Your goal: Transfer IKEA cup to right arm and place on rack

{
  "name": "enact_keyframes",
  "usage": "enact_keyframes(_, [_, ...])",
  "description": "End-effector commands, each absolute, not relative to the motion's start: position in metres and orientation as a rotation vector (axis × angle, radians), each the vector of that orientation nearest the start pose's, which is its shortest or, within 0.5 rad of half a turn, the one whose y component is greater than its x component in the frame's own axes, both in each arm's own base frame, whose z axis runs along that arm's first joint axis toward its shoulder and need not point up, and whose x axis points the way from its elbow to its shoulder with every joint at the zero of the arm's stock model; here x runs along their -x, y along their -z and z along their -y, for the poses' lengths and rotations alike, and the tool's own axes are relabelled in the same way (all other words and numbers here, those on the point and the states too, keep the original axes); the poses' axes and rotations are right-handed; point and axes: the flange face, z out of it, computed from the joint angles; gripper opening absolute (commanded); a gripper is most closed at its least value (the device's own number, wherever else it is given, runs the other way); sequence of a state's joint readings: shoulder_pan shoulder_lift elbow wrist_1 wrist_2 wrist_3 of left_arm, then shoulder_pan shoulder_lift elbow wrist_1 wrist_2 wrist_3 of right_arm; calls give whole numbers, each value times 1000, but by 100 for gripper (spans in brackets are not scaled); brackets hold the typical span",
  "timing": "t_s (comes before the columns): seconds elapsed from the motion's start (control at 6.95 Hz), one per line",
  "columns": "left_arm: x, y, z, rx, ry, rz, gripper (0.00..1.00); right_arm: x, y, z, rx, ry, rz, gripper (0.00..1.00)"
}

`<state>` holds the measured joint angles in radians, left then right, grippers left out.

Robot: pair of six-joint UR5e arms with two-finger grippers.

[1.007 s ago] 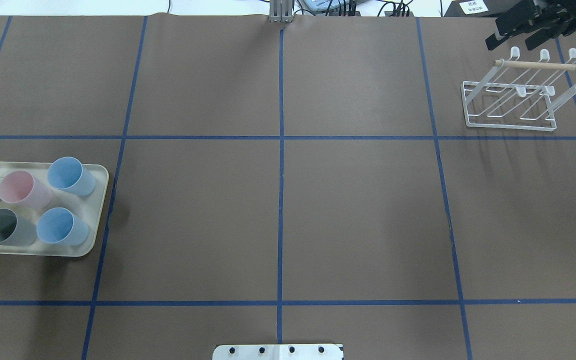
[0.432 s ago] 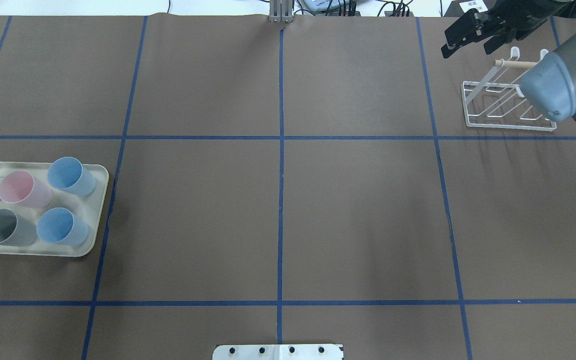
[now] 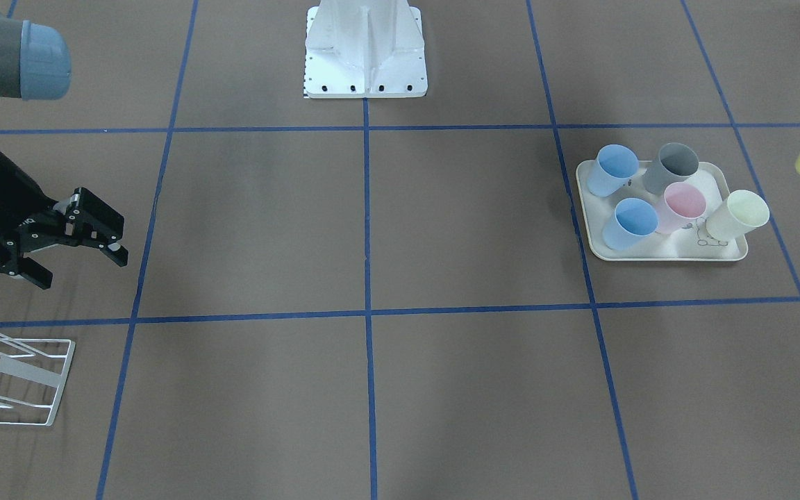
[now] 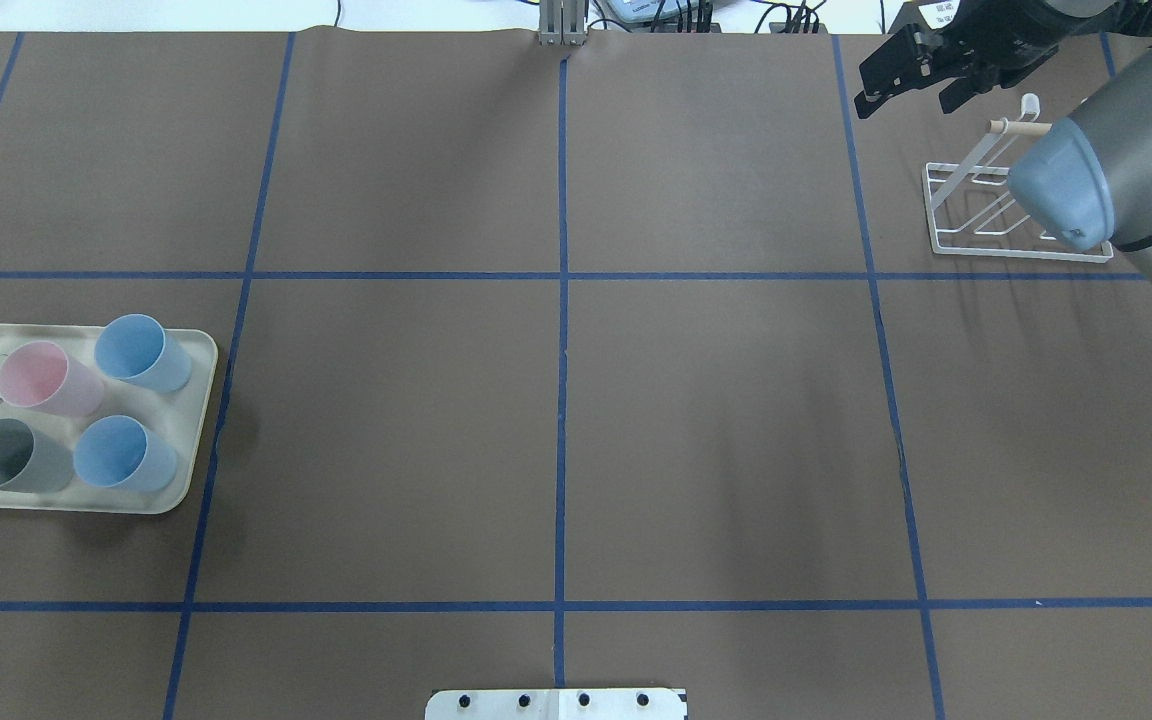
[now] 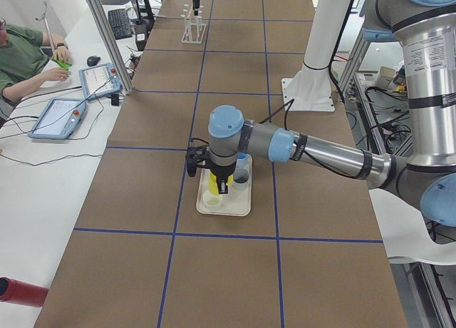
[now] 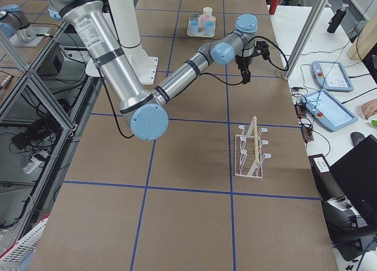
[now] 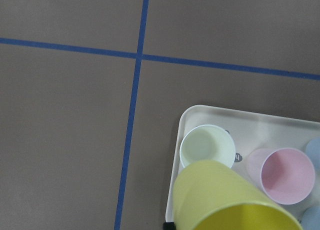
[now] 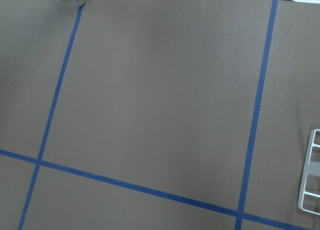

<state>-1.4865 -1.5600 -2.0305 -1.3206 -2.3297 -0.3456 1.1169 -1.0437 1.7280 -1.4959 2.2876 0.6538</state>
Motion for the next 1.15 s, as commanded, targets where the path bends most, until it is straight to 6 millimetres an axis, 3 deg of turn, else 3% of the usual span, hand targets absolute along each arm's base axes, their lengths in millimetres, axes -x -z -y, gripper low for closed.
enact_keyframes(0.0, [13, -403, 511, -29, 302, -816, 0, 240, -279, 617, -253, -3, 1024, 100])
enact_keyframes(0.14, [-2, -382, 526, -59, 379, -859, 0, 245, -261, 621, -254, -31, 1045, 100])
enact_keyframes(0.43, [-54, -360, 532, -70, 463, -1019, 0, 277, -224, 619, -289, -150, 1075, 100])
enact_keyframes(0.58, [-84, -352, 533, -63, 516, -1107, 0, 290, -222, 617, -314, -220, 1134, 100])
enact_keyframes(0.86, [-116, -354, 533, -72, 572, -1283, 0, 308, -223, 615, -293, -350, 1327, 100])
enact_keyframes(1.01, [-126, -336, 531, -56, 616, -1348, 0, 311, -219, 610, -294, -409, 1411, 100])
